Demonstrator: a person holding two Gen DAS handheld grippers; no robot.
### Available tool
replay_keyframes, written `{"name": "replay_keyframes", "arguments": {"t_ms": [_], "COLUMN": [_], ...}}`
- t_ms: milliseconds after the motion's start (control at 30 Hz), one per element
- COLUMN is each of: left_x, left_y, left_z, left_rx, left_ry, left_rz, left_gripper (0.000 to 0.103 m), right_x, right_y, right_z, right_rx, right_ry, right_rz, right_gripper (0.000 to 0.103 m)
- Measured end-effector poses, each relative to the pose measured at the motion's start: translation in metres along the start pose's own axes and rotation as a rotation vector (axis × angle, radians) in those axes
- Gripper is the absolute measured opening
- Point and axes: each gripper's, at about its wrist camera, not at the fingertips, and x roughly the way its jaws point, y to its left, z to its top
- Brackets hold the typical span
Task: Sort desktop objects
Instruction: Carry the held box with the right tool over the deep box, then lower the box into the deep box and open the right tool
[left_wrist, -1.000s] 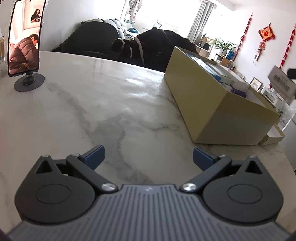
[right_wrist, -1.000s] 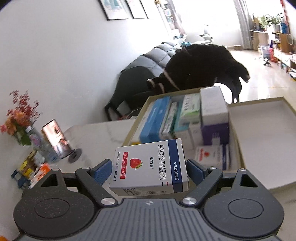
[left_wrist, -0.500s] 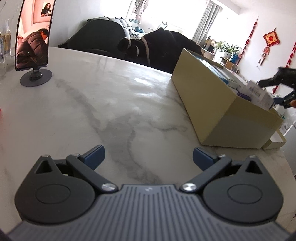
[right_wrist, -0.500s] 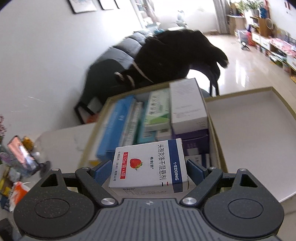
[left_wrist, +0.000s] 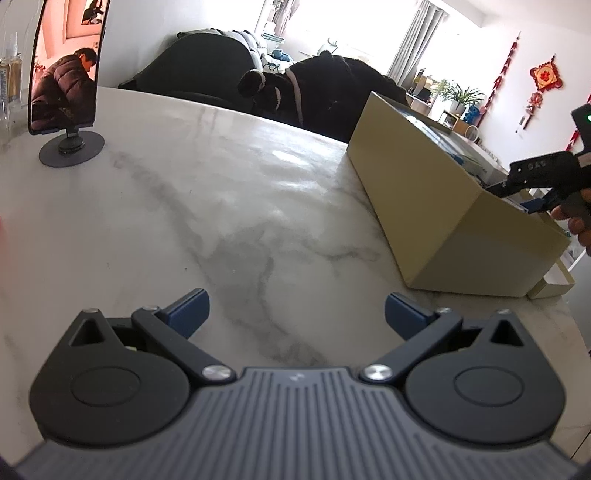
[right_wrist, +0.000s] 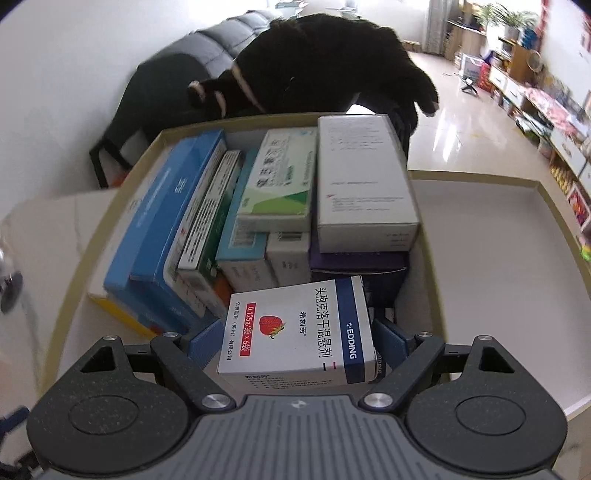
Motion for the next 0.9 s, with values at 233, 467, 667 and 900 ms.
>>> {"name": "replay_keyframes", "arguments": {"t_ms": [233, 467, 667, 900], "left_x": [-0.001, -0.001, -0.002, -0.002], "left_y": [0.002, 0.002, 0.003, 0.004], "left_z": [-0.001, -0.001, -0.001, -0.001], "left_rx": [-0.003, -0.005, -0.005, -0.007], "left_ry": [0.001, 0.001, -0.001, 0.000], "left_rz": [-0.001, 0.000, 0.001, 0.003], "left_gripper": [0.103, 0.103, 0.103, 0.103], "right_x": [0.013, 0.024, 0.026, 0.028], "right_y": [0.016, 0.023, 0.025, 0.026], "right_z": [-0.002, -0.002, -0.002, 0.000], "right_rx": [-0.105, -0.173, -0.216, -0.248], "right_ry": [0.013, 0.031, 0.044, 0.049], "right_rz": [-0.128, -0.186, -0.206, -0.221], "right_gripper": [0.089, 0.089, 0.089, 0.089]}}
